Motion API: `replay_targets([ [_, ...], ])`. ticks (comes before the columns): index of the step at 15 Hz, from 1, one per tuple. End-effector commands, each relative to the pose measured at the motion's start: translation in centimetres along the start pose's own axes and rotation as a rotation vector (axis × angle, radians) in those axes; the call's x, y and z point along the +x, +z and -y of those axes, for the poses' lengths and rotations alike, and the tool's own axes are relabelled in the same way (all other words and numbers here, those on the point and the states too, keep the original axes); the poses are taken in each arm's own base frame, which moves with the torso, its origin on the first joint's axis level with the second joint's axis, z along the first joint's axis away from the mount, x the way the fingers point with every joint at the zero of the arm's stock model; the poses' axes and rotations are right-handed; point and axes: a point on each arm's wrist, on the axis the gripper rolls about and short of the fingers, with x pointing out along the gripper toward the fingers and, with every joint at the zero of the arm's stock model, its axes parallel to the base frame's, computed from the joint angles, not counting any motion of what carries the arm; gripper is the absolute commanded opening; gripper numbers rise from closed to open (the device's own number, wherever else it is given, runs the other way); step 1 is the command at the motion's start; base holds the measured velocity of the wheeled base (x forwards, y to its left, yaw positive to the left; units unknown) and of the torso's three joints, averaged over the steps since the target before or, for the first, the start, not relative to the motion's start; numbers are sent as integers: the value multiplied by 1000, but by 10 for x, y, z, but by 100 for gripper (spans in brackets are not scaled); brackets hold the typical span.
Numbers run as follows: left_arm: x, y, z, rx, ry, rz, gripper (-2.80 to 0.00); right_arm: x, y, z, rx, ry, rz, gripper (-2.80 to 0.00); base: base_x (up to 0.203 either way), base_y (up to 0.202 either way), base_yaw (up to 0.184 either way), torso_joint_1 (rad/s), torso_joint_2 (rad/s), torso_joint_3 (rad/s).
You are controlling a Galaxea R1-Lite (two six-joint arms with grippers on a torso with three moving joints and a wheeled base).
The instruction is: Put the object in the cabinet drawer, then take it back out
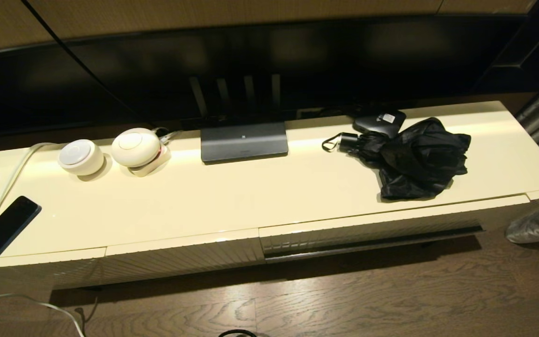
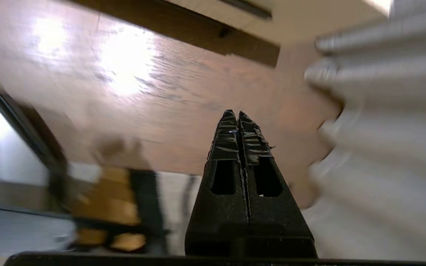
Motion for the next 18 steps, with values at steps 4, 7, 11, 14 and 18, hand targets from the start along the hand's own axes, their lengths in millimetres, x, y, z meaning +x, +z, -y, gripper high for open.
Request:
replay_targets([
  [4, 0, -1, 0, 0, 1, -5, -280, -6, -62, -24, 202, -35, 113, -280, 0, 0, 0, 0, 0, 0],
  [7, 0, -1, 0, 0, 1, -5, -280, 8, -65, -27, 286, -26, 147, -280, 0, 0, 0, 0, 0, 0],
  [11, 0, -1, 0, 0, 1, -5, -280, 19, -69, -33, 298, 43, 179, -280, 0, 0, 0, 0, 0, 0],
  [14, 0, -1, 0, 0, 1, -5, -280, 19, -63, -32, 299, 94, 265, -280, 0, 0, 0, 0, 0, 0],
  [18, 0, -1, 0, 0, 1, -5, -280, 39, -75, -41, 295, 128, 286, -280, 0, 0, 0, 0, 0, 0],
])
